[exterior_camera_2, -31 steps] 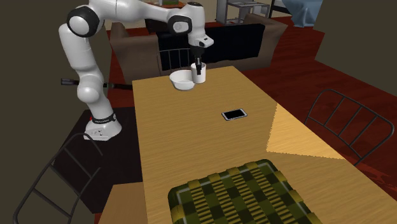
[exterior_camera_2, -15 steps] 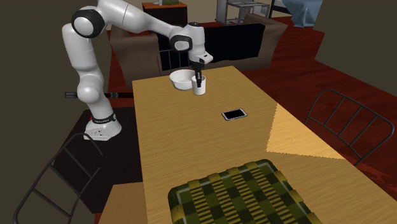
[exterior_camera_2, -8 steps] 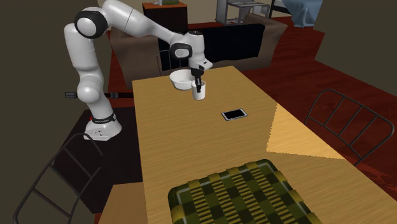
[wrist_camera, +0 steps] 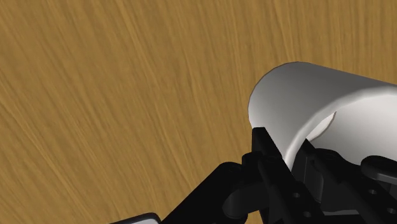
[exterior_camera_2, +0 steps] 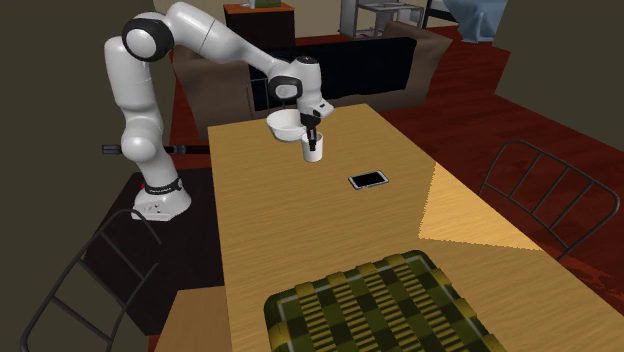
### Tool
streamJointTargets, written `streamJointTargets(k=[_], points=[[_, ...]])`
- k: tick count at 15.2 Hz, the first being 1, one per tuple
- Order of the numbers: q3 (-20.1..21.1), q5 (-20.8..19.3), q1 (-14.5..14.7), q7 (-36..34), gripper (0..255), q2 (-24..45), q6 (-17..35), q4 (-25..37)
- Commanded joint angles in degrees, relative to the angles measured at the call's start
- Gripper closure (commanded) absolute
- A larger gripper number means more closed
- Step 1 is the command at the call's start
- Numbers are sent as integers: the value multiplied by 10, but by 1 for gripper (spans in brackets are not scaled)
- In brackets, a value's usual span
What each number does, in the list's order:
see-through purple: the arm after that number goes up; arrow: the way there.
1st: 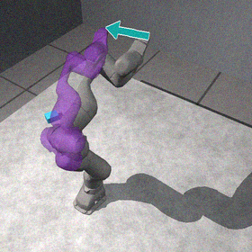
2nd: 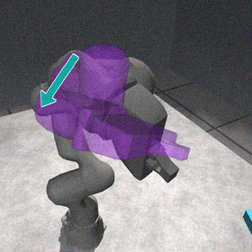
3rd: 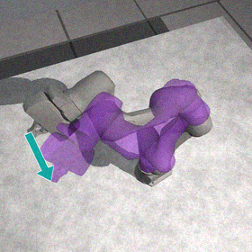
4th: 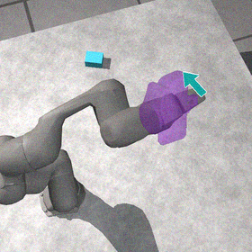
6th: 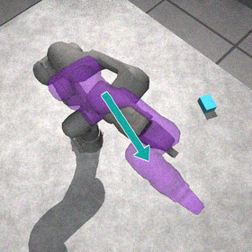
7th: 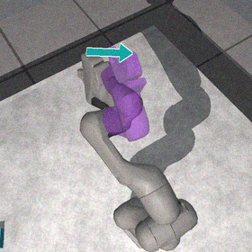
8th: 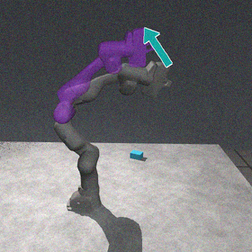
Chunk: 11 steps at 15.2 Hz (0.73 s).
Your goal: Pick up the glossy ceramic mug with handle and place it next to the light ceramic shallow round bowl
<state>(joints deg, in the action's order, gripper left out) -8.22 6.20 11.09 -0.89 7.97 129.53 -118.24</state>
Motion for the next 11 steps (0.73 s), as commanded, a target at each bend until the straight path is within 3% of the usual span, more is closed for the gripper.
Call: streamJointTargets(k=[1, 4, 5, 11], points=[[0, 0, 0, 0, 255, 0, 0, 0], [0, 0, 0, 0, 255, 0, 0, 0], [0, 0, 0, 0, 0, 0, 0, 0], [-1, -3, 0, -2, 0, -10, -17, 7]])
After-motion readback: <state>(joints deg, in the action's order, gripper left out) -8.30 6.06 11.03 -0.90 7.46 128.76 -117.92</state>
